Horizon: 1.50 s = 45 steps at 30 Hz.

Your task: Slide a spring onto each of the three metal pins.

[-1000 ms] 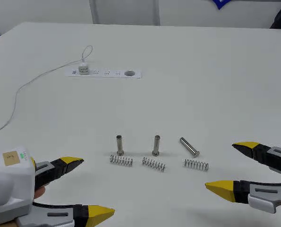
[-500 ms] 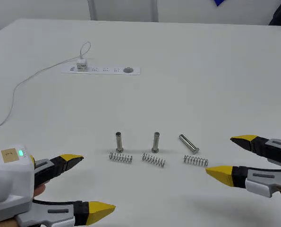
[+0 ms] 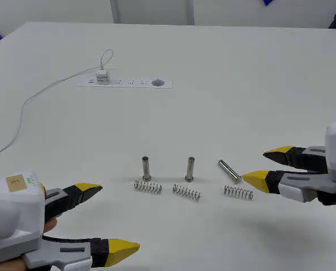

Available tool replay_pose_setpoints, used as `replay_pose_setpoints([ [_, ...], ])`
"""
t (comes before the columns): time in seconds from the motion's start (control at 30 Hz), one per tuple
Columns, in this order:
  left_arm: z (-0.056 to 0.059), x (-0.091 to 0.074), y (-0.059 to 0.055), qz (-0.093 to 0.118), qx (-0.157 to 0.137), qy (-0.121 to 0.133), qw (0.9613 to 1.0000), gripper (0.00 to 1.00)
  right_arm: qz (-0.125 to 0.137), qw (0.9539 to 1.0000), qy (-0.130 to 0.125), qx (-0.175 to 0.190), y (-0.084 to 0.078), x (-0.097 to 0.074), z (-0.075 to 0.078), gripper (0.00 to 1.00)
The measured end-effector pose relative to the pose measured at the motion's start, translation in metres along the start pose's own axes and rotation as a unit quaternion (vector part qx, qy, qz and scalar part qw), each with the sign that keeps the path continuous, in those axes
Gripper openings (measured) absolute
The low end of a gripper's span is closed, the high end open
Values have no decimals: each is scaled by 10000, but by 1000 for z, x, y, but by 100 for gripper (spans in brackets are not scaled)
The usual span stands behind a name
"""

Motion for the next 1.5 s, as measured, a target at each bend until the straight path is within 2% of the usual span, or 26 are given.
replay_pose_setpoints([
  [0.27, 0, 0, 0, -11, -16, 39, 10000, 82, -337, 9994, -36, -69, 13, 20, 11, 28],
  [0.47, -1, 0, 0, -15, -28, 53, 10000, 81, -666, 9977, -84, 91, 19, 41, 20, 24],
  [0.73, -1, 0, -1, -21, -50, 61, 10000, 81, -1091, 9936, -101, 282, 15, 68, 28, 18],
  [0.87, 0, 0, -1, -23, -51, 53, 10000, 81, -1304, 9906, -197, 352, 12, 78, 33, 16],
  [1.3, -1, 0, -3, -29, -57, 47, 10000, 80, -1605, 9845, -217, 668, 4, 94, 46, 11],
  [1.5, -1, 0, -3, -34, -51, 45, 10000, 80, -1632, 9836, -181, 745, 2, 97, 47, 11],
])
Point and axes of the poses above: the centre of the closed fingertips' face, and the gripper's own axes: x roughly forward along the fingers, z roughly to its right, y roughly out of its top, the point moved 10 cm from there along -x, roughly backward along the fingers, and after that the axes turned 14 degrees about y, right-handed, at the moved point
